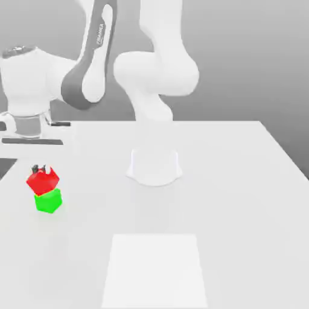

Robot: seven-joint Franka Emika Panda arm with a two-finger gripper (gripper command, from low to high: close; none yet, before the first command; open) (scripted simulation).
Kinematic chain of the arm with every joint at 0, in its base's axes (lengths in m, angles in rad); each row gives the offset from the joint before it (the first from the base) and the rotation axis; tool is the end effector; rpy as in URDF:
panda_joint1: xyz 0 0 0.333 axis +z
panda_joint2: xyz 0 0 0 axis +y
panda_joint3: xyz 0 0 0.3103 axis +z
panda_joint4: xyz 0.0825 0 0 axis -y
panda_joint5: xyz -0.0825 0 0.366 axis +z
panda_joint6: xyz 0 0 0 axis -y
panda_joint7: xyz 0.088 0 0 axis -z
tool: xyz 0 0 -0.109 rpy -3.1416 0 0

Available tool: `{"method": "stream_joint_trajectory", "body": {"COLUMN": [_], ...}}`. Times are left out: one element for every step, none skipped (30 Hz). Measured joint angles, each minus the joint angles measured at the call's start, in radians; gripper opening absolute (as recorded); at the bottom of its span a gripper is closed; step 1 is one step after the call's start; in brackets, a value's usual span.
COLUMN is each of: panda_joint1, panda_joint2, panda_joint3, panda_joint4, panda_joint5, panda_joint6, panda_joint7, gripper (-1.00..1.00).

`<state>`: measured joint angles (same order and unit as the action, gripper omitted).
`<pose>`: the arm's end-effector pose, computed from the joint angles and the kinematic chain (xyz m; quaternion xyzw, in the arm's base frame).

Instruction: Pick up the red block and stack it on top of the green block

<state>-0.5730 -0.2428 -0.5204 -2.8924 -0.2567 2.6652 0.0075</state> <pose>0.1738 -0.2899 0.2533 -0.9092 0.4163 -0.0001 0.0019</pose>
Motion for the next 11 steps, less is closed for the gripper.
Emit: {"method": "stream_joint_trajectory", "body": {"panda_joint1": [0.003,0.01,0.017,0.027,0.037,0.047,0.058,0.068,0.077,0.086,0.096], "panda_joint2": [0.005,0.013,0.022,0.031,0.041,0.051,0.062,0.072,0.083,0.093,0.104], "panda_joint3": [-0.011,-0.02,-0.024,-0.031,-0.038,-0.044,-0.05,-0.055,-0.059,-0.064,-0.068], "panda_joint4": [-0.003,-0.005,-0.006,-0.007,-0.007,-0.007,-0.007,-0.008,-0.008,-0.008,-0.008], "panda_joint5": [0.012,0.027,0.044,0.061,0.079,0.097,0.114,0.133,0.151,0.17,0.188], "panda_joint6": [0.007,0.015,0.024,0.032,0.041,0.049,0.057,0.065,0.073,0.081,0.089], "panda_joint7": [-0.015,-0.028,-0.04,-0.053,-0.066,-0.078,-0.09,-0.103,-0.115,-0.128,-0.14], "gripper": [-1.0,-1.0,-1.0,-1.0,-1.0,-1.0,-1.0,-1.0,-1.0,-1.0,-1.0]}}
